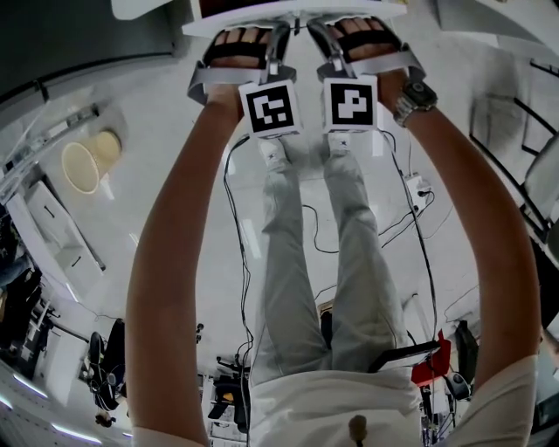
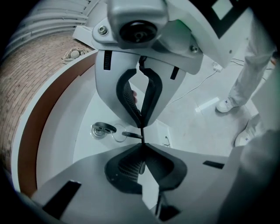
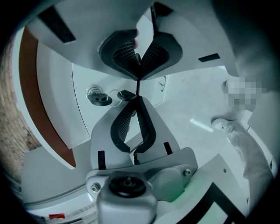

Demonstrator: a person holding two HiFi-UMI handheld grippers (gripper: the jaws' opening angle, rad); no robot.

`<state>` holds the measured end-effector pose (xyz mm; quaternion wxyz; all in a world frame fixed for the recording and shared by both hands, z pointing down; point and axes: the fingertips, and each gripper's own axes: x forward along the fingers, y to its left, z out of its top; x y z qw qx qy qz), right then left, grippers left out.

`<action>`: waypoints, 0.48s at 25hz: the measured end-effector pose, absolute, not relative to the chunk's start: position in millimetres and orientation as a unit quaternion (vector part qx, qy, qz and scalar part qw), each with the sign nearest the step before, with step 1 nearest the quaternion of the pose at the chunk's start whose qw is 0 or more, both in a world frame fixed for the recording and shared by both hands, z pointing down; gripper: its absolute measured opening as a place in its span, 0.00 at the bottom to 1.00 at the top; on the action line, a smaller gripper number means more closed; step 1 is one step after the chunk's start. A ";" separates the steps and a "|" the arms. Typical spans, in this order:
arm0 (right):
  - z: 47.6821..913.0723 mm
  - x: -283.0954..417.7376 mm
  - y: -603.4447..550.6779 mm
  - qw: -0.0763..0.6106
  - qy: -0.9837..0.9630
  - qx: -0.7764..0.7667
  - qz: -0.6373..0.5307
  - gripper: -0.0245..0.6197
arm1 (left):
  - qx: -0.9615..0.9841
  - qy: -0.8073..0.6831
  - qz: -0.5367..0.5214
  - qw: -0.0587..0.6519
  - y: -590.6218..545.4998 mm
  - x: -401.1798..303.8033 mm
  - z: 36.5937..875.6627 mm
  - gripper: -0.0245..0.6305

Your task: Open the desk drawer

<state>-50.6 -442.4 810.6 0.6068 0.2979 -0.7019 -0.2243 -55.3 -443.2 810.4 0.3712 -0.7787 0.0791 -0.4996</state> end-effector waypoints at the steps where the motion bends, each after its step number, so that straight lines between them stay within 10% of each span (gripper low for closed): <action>1: 811.5 -50.9 -436.8 0.607 -0.703 0.296 -0.223 0.09 | -0.780 0.077 -0.500 0.368 -437.8 -55.8 810.9 0.07; 8: 810.2 -50.7 -428.2 0.605 -0.702 0.303 -0.223 0.10 | -0.795 0.101 -0.483 0.354 -436.7 -58.1 805.9 0.09; 12: 810.8 -49.0 -425.1 0.596 -0.717 0.312 -0.180 0.22 | -0.835 0.109 -0.454 0.291 -426.8 -59.9 801.9 0.30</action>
